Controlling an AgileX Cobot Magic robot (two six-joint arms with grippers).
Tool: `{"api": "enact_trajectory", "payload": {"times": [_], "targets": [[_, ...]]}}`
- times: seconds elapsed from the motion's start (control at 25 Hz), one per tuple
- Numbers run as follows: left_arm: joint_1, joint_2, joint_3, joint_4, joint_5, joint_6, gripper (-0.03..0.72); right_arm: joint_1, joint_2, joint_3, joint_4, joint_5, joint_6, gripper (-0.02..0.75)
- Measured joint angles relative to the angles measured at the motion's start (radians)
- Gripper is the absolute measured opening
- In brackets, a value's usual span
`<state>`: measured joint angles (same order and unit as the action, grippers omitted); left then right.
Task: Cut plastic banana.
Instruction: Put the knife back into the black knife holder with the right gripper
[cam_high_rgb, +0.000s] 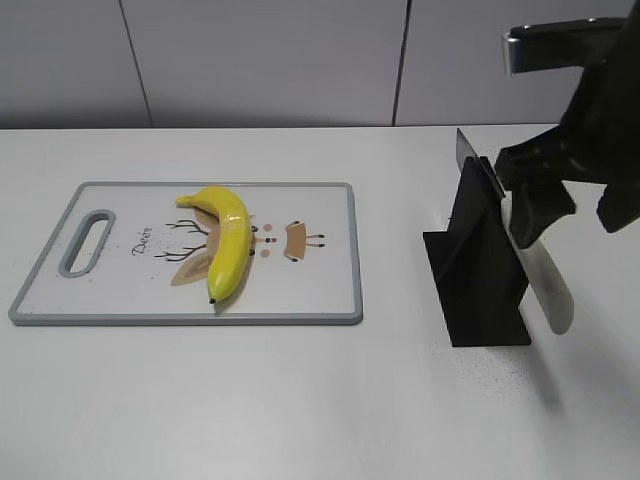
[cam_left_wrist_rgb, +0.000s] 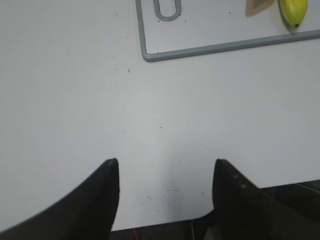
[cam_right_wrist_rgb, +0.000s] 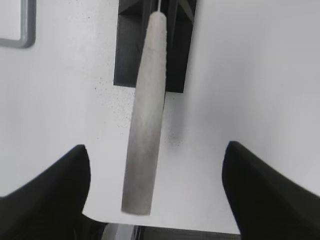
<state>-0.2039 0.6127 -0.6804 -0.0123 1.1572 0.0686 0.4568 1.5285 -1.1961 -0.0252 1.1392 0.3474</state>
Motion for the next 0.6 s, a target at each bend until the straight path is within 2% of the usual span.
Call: {"api": "enact_trajectory", "payload": {"times": [0.32, 0.6], "targets": [[0.000, -0.004, 0.000, -0.034, 0.059, 0.000, 0.555, 0.000, -0.199, 0.028, 0.025, 0.067, -0.113, 0.586], [0.000, -0.096, 0.036, -0.088, 0.061, -0.001, 0.555, 0.000, -0.419, 0.193, 0.025, 0.058, -0.202, 0.582]]}}
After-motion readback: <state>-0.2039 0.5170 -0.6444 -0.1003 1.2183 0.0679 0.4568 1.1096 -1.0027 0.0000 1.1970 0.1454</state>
